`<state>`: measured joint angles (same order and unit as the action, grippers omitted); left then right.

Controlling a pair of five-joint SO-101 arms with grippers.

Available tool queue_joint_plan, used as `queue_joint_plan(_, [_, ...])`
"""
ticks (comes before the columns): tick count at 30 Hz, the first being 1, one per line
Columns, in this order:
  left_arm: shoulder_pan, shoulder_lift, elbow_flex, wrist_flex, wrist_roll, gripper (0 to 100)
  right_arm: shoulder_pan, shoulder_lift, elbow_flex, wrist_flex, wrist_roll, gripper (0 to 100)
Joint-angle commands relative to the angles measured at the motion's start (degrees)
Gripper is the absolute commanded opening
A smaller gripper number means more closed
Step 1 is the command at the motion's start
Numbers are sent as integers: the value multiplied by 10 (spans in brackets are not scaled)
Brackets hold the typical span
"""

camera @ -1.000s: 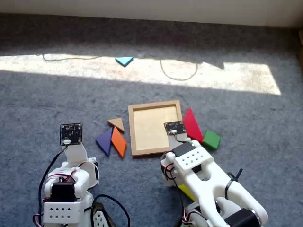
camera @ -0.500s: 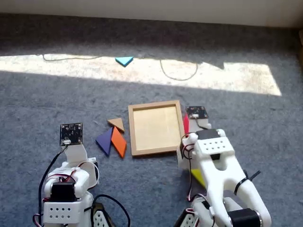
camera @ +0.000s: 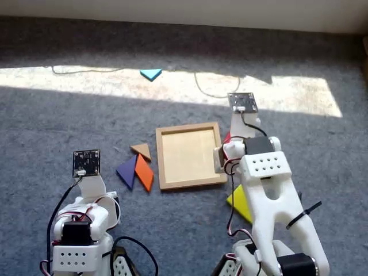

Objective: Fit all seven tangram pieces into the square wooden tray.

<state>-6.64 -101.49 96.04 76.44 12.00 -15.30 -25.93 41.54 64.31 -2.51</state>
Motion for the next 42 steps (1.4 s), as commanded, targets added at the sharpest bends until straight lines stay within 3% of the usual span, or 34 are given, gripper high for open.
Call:
queue_joint_plan(1, [4,-26,12,4,3,7,-32,1,-36,-4,5,210])
queue_joint_plan(10, [4,-26,12,4,3,7,-23,29,-24,-56,6,209])
queue_joint_plan(15, [4,-26,12,4,3,7,-7,70,-26,25,2,219])
queue_joint_plan(21, [4,-26,12,4,3,7,-8,78,-11,85,-48,389])
queue_joint_plan(30, [4,-26,12,4,3,7,-19,77,120,-38,-47,399])
queue_joint_plan(42, [4,-26,12,4,3,7,-16,77,158,-50,-47,399])
